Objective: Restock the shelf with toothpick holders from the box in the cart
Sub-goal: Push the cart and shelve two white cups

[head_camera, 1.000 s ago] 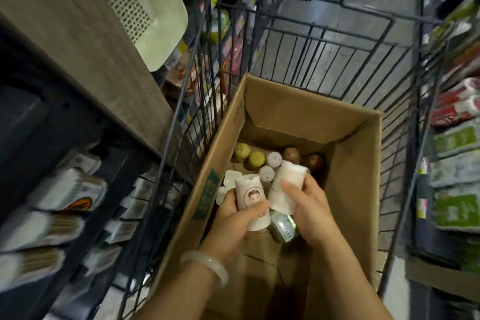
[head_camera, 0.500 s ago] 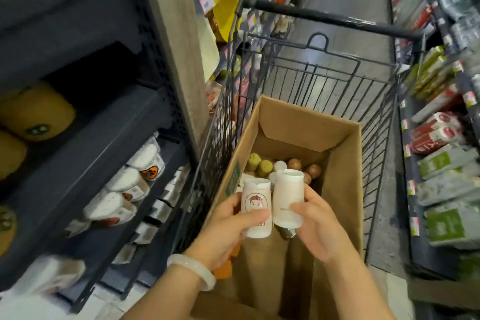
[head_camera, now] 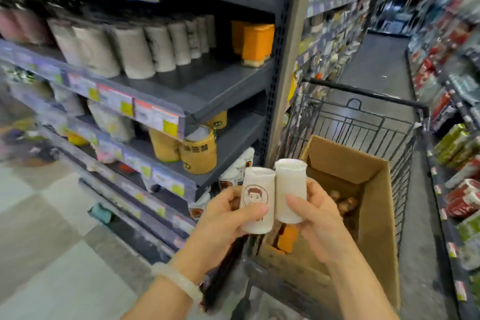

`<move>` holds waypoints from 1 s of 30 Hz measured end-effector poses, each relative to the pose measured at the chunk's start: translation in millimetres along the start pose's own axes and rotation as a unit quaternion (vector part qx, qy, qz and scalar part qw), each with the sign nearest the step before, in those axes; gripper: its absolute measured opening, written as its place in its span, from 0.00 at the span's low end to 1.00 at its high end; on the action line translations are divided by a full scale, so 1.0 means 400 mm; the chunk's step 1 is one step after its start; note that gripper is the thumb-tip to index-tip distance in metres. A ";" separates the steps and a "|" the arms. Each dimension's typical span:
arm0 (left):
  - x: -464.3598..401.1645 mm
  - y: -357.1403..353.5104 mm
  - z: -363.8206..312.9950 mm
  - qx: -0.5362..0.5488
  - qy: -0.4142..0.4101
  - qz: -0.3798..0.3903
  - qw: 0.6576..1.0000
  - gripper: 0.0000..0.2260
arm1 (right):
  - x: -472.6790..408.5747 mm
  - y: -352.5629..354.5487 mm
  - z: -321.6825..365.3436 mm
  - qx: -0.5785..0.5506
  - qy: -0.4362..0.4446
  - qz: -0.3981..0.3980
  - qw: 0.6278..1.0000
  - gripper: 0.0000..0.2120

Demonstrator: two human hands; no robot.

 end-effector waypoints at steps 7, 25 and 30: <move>0.157 0.126 -0.207 -0.027 -0.102 -0.036 0.994 0.22 | 0.047 -0.264 0.073 0.032 0.050 0.081 0.995 0.44; 0.141 0.493 -0.504 -0.024 -0.162 -0.135 0.977 0.23 | -0.139 -0.683 0.203 0.183 0.208 0.023 0.961 0.20; 0.087 0.573 -0.541 -0.038 -0.147 -0.138 0.979 0.26 | -0.239 -0.712 0.232 0.188 0.219 -0.023 0.957 0.21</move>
Point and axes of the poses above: each hand's wrist, its own x-axis away from the middle knuckle, its own y-axis out of the back of the hand, z = x × y, the point moved 9 cm from there along -x, towards the middle knuckle, and after that the axes turned 2 degrees about -y, right-handed, at the moved point
